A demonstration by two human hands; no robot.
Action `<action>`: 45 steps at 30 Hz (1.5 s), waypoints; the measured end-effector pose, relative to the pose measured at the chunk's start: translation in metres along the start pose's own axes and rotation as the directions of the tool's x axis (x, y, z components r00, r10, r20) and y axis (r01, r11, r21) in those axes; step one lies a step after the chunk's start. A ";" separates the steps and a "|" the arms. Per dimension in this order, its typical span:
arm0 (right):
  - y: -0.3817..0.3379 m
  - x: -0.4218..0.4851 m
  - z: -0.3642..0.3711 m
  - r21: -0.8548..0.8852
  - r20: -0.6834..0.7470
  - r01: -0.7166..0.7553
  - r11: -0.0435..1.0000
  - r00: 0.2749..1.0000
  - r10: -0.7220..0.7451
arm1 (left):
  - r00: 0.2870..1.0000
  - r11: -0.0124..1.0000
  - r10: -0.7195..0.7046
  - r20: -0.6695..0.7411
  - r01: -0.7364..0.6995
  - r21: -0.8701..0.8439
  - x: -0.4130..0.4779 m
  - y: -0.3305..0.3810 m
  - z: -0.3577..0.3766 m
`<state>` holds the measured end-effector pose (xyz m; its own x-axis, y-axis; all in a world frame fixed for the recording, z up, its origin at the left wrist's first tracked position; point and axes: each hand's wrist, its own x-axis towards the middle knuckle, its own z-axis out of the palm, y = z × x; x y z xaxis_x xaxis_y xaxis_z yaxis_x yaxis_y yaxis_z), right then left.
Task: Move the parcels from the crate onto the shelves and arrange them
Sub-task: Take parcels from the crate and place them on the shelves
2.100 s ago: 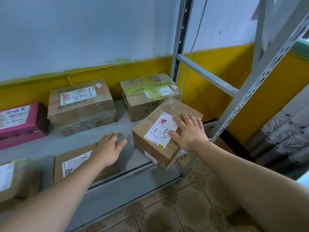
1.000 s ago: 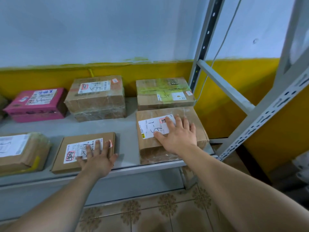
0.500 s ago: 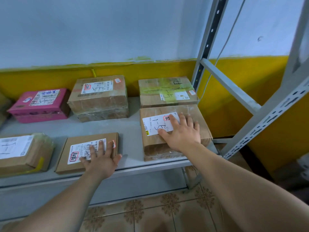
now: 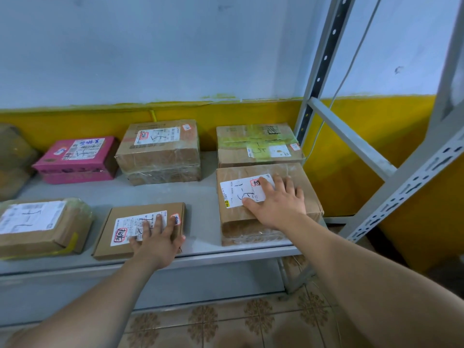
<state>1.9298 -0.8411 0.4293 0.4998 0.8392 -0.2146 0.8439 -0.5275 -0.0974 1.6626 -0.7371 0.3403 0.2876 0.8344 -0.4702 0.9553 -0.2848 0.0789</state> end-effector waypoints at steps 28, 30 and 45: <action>0.008 -0.001 0.004 0.031 -0.042 0.002 1.000 0.999 0.000 | 1.000 0.999 -0.008 -0.009 0.008 -0.040 0.007 0.033 0.000; 0.009 -0.001 0.003 0.029 -0.041 0.001 1.000 0.999 0.001 | 1.000 0.999 -0.003 0.002 0.003 -0.050 0.007 0.032 -0.005; 0.013 -0.010 -0.002 0.063 -0.008 0.037 0.997 0.999 -0.036 | 0.994 0.977 0.084 -0.071 -0.097 -0.189 -0.036 0.033 -0.042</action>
<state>1.9364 -0.8561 0.4323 0.4701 0.8588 -0.2034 0.8478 -0.5035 -0.1666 1.6867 -0.7572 0.3964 0.3713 0.8389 -0.3979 0.9187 -0.2699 0.2883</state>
